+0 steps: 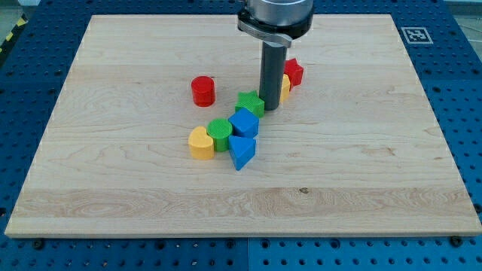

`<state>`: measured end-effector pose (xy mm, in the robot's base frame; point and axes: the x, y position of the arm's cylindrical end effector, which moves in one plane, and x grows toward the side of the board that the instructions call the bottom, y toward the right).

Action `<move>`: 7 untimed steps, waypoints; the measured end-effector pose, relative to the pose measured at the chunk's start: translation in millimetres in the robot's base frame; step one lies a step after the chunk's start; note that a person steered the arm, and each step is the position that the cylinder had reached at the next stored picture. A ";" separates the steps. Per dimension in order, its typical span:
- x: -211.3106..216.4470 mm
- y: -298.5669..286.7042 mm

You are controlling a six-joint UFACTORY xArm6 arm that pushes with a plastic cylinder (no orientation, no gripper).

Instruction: Place the green star at the top of the green circle

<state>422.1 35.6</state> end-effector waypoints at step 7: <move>17.5 -62.7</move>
<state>439.6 -27.1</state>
